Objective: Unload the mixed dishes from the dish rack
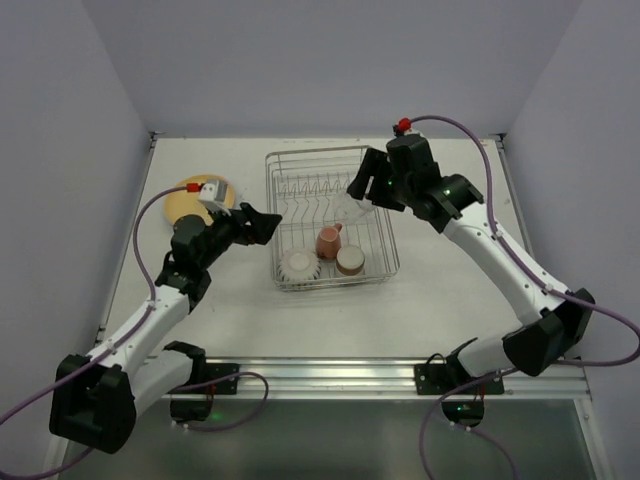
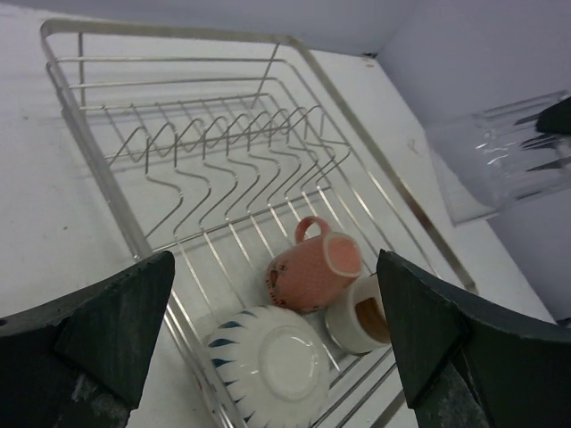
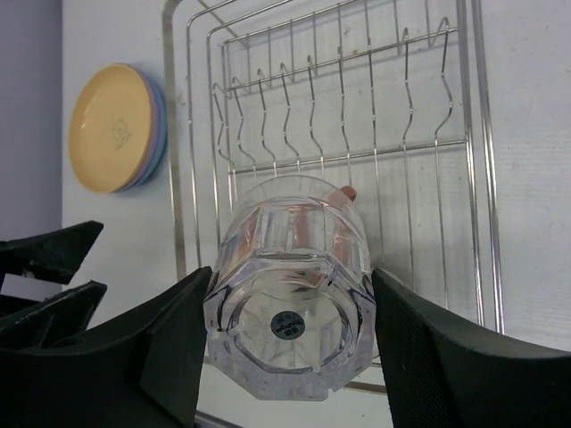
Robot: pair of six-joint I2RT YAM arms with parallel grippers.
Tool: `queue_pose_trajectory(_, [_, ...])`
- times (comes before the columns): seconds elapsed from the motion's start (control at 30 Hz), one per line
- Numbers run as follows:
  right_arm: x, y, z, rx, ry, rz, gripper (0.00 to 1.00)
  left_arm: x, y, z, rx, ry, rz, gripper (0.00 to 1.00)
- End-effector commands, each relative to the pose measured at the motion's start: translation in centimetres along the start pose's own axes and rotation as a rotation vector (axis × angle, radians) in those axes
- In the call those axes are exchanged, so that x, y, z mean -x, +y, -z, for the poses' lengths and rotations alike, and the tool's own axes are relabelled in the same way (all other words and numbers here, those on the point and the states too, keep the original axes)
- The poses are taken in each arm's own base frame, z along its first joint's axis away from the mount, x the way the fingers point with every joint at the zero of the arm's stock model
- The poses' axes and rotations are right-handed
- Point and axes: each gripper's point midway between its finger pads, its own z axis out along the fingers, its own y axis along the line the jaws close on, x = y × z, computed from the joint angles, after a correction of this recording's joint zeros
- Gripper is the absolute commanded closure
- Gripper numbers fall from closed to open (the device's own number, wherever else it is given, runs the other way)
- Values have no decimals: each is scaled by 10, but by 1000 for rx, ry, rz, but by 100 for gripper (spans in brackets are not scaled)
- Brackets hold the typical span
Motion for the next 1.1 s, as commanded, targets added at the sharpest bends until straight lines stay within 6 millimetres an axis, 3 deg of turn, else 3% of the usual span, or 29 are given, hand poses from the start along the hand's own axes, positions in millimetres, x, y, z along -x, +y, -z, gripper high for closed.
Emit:
queue_pose_trajectory(0.0, [5,23,21,188,-31,5,82,33,-54,15,-196,-13,85,0])
queue_pose_trajectory(0.03, [14,27,34,227,-82,-1,82,38,-65,21,-230,-15,132,0])
queue_pose_trajectory(0.1, [3,27,40,281,-64,1,94,41,-84,30,-321,-10,167,0])
queue_pose_trajectory(0.2, [0,31,61,370,-104,7,100,42,-106,45,-444,-2,263,0])
queue_pose_trajectory(0.33, [2,38,89,479,-177,19,100,28,-121,52,-536,104,430,0])
queue_pose_trajectory(0.47, [2,42,112,546,-209,28,100,26,-130,59,-579,128,497,0])
queue_pose_trajectory(0.7, [-7,62,128,711,-197,56,100,27,-158,60,-687,160,562,0])
queue_pose_trajectory(0.9, [-14,65,123,738,-176,89,100,28,-183,56,-751,174,546,1])
queue_pose_trajectory(1.07, [-19,68,121,763,-150,101,100,35,-189,55,-767,146,533,4])
